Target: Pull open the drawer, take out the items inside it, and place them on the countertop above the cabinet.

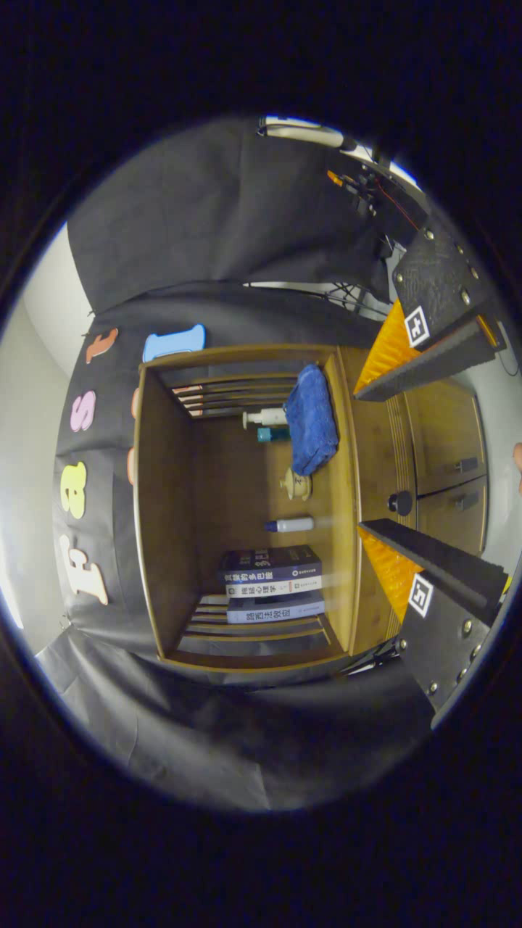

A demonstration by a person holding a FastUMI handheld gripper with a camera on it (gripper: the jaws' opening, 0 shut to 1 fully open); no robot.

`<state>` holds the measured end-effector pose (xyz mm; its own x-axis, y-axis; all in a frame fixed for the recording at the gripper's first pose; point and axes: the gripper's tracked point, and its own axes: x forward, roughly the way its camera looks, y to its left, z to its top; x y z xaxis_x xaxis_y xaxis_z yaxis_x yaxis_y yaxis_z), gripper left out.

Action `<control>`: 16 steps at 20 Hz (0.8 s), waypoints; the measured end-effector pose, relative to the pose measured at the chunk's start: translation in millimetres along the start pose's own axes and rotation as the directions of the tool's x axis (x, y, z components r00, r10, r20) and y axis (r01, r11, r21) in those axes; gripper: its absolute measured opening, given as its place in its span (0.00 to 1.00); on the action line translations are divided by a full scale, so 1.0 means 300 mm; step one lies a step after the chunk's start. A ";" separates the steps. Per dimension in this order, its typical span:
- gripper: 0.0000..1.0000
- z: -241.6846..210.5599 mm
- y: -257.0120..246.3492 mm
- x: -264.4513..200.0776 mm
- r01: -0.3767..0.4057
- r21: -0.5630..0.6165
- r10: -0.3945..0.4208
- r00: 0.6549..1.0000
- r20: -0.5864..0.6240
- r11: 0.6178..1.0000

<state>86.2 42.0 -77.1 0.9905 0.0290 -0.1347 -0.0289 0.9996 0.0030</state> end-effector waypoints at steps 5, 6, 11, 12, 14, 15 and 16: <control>0.97 -0.126 0.074 0.148 -0.039 0.050 0.042 0.997 -0.068 0.998; 0.97 -0.161 0.089 0.180 -0.046 0.046 0.050 0.994 -0.094 0.998; 0.95 -0.319 0.160 0.305 -0.080 0.034 0.085 0.974 -0.209 0.996; 0.93 -0.348 0.175 0.332 -0.087 0.035 0.092 0.970 -0.225 0.996; 0.89 -0.408 0.183 0.371 -0.091 0.032 0.096 0.959 -0.266 0.995; 0.87 -0.435 0.187 0.401 -0.091 0.031 0.096 0.953 -0.286 0.995; 0.86 -0.462 0.187 0.426 -0.088 0.024 0.091 0.948 -0.306 0.996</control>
<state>192.6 101.7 -231.5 0.8947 0.1185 -0.4307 -0.1129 0.9929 0.0385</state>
